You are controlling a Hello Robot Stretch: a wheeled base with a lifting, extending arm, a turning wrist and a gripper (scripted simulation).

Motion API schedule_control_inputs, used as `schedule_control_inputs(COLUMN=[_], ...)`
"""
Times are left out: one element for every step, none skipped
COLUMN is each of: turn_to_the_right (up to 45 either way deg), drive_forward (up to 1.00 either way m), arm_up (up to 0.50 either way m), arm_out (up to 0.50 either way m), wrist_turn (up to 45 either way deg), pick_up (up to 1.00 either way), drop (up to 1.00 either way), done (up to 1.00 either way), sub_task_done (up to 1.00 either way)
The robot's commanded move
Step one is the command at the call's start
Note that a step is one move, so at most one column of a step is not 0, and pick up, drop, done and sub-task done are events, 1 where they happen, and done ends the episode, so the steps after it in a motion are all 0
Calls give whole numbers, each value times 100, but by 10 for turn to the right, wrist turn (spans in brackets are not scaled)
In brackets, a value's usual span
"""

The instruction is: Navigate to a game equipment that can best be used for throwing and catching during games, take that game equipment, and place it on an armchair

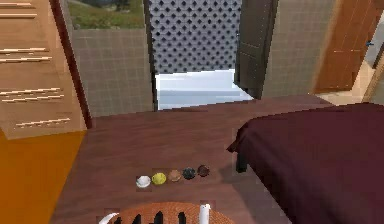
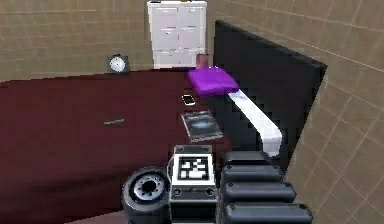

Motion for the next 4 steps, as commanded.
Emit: schedule_control_inputs(turn_to_the_right=[-150, 0, -180, 0], drive_forward=[0, 25, 0, 85], arm_up=[0, 0, 0, 0], arm_out=[0, 0, 0, 0], wrist_turn=[0, 0, 0, 0], pick_up=[0, 0, 0, 0], drop=[0, 0, 0, 0], done=[0, 0, 0, 0], sub_task_done=[0, 0, 0, 0])
